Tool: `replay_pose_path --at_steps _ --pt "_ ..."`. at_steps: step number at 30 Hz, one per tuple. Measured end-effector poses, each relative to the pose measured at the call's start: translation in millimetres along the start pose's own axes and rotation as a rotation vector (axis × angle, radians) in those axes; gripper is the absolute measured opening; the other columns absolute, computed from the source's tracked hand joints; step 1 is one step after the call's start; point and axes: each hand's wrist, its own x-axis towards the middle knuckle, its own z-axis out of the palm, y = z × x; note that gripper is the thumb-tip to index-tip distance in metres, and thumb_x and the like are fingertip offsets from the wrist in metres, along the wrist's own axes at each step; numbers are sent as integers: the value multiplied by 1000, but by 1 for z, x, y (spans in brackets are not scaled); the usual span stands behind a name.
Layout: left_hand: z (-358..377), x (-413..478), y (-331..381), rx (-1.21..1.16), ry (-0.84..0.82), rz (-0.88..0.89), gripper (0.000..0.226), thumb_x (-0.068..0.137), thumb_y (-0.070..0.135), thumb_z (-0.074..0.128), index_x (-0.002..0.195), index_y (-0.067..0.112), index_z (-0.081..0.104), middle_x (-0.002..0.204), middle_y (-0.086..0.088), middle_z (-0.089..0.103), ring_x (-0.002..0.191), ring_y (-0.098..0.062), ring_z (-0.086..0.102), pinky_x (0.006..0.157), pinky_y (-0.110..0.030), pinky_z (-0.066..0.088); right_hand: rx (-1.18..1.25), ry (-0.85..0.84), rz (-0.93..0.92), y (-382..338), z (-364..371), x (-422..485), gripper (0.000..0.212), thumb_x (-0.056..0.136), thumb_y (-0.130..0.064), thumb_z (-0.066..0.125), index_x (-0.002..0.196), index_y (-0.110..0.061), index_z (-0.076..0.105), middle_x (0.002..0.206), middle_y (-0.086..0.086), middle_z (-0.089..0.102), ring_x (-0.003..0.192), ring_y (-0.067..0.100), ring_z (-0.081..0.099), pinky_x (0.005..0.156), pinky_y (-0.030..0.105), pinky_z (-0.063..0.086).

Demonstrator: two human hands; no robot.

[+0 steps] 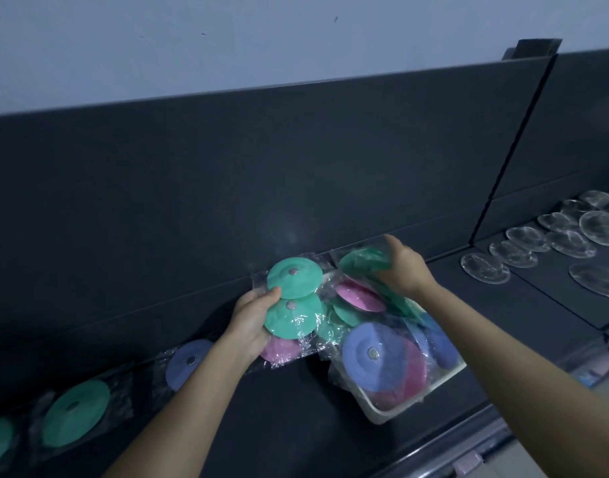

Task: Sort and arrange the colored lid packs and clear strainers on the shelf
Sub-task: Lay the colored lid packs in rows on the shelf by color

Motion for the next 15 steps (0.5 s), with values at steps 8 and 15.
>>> replay_pose_path --at_steps 8,15 --pt "1 -5 -3 124 -26 10 13 92 9 59 105 7 58 99 -15 68 82 -26 67 60 -33 54 6 33 39 0 2 3 46 82 -22 66 127 -15 57 113 16 64 109 31 56 82 34 46" --pt "8 -8 -3 161 -9 30 6 91 8 59 96 6 56 103 -18 67 87 -29 66 68 -38 54 263 189 -14 7 11 -12 20 94 -16 52 99 -7 69 87 8 70 82 28 62 69 34 48"
